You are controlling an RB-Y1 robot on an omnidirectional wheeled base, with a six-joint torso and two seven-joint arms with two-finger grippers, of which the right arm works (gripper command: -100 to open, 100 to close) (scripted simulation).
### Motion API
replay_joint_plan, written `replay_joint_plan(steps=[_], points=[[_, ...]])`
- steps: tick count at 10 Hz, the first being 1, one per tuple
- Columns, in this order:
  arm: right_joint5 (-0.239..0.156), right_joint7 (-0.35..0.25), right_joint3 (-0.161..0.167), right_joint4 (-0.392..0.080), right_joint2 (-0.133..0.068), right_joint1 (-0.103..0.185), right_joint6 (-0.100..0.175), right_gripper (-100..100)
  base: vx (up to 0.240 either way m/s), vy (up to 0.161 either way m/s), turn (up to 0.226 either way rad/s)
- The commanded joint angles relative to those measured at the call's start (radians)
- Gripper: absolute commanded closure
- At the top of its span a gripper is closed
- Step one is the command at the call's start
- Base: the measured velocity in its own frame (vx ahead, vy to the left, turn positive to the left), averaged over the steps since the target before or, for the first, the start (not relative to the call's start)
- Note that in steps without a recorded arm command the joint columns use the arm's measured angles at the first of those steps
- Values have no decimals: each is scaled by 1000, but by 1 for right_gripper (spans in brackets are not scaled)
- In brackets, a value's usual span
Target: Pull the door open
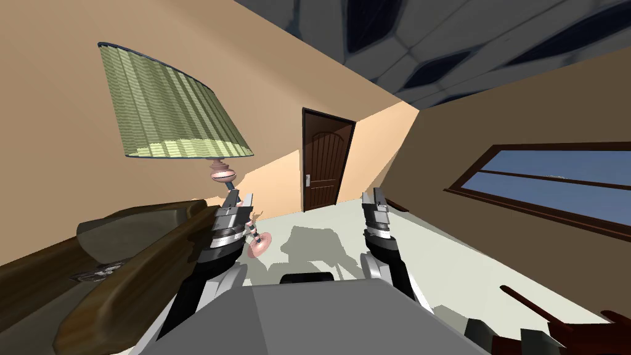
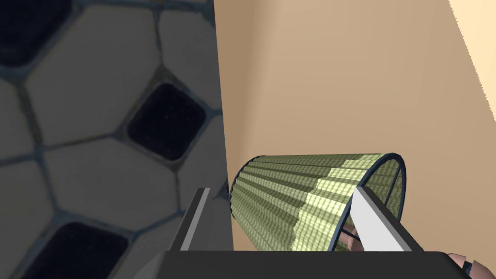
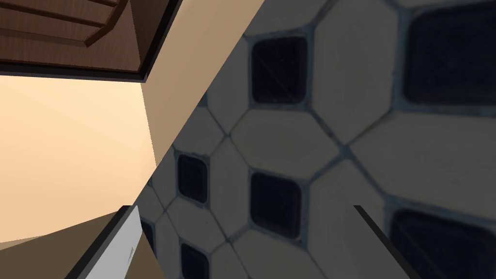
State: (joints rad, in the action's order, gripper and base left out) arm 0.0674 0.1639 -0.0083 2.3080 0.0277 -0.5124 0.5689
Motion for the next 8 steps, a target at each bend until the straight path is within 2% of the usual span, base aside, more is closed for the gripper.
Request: replay_joint_plan(steps=[1,7,8], points=[[16,21,0,-36,-13,21,-3,-100,95,-24,-30],[63,85,2,-147,-44,86,-14,-100,101,36,-13],[80,108,2,-187,-52,110,-17,-100,126,26,-19]])
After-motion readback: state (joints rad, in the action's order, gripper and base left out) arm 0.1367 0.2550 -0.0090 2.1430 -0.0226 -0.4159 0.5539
